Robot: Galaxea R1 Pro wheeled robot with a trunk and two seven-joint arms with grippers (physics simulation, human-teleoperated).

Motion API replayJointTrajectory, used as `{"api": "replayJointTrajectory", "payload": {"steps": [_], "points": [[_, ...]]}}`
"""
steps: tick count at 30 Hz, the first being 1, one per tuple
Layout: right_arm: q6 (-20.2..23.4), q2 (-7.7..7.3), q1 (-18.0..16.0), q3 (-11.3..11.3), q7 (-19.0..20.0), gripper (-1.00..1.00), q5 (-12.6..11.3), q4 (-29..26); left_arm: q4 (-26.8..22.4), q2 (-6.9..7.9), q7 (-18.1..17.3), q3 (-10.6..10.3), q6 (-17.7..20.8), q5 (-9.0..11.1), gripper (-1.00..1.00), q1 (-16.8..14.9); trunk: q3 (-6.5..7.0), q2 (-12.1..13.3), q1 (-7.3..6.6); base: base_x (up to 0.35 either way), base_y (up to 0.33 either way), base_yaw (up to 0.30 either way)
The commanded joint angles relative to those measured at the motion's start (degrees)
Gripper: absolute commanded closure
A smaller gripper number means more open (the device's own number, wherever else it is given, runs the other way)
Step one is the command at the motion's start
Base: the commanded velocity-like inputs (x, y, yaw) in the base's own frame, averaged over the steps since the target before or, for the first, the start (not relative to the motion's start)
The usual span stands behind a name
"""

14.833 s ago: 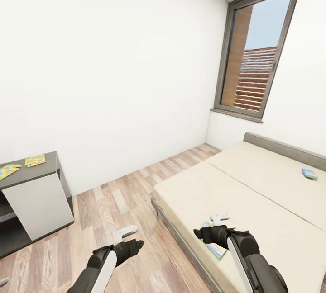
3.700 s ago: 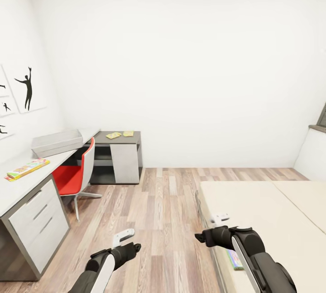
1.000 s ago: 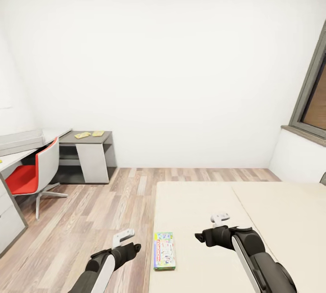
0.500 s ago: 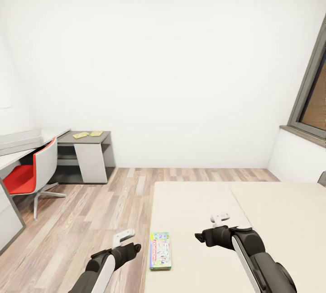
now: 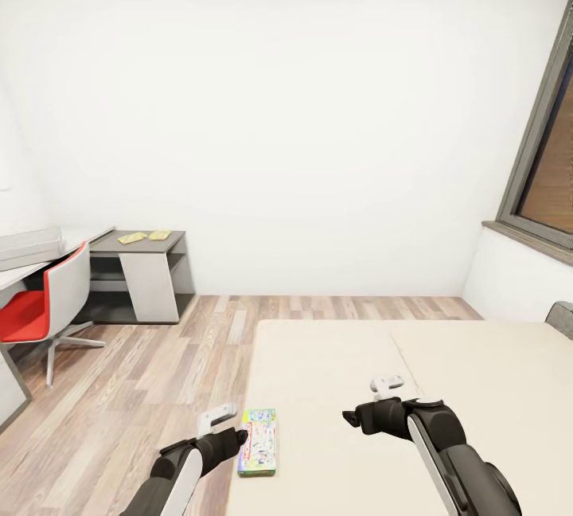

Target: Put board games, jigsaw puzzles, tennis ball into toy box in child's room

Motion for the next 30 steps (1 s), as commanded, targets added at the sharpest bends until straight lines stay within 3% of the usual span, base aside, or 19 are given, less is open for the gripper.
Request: {"api": "replayJointTrajectory", "payload": {"steps": [1, 30], "points": [[0.20, -0.05, -0.02, 0.07, 0.16, -1.00, 0.13, -0.03, -0.08, 0.00, 0.52, -0.07, 0.20, 0.61, -1.00, -0.01, -0.03, -0.05, 0.02, 0.000, -0.265, 0.000], [0.20, -0.05, -0.05, 0.06, 0.16, -1.00, 0.13, -0.03, -0.08, 0.00, 0.53, -0.07, 0.20, 0.63, -1.00, -0.01, -0.03, -0.05, 0.02, 0.000, -0.265, 0.000]]}}
